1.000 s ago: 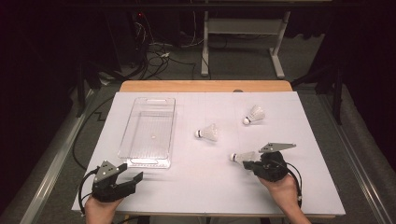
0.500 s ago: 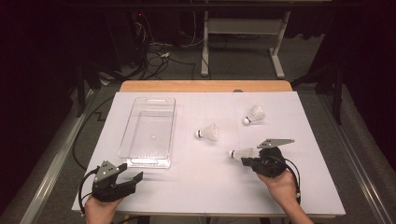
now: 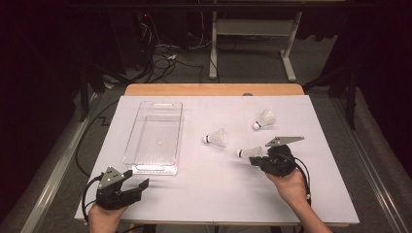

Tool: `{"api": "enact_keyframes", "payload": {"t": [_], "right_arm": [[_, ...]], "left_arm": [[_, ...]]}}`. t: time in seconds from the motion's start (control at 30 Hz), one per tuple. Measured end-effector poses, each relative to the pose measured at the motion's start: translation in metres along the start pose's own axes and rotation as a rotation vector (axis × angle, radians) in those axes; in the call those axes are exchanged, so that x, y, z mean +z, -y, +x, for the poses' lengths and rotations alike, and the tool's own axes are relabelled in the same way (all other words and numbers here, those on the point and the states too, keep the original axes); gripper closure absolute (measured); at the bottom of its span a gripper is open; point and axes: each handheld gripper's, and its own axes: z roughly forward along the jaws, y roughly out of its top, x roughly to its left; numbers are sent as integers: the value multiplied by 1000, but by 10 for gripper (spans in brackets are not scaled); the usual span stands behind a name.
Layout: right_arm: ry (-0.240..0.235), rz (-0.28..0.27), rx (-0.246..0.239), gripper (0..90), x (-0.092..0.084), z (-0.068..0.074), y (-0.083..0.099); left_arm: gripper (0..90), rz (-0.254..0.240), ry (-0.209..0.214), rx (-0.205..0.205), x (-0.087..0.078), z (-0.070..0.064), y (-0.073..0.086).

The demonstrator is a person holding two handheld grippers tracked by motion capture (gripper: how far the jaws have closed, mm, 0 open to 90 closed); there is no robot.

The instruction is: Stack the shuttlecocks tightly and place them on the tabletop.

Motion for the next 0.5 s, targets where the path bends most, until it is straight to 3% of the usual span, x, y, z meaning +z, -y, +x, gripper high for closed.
{"api": "enact_keyframes", "payload": {"t": [0.5], "right_arm": [[3,2,12,900,5,-6,-9]], "left_arm": [[307,0,-4,0,0,0,0]]}}
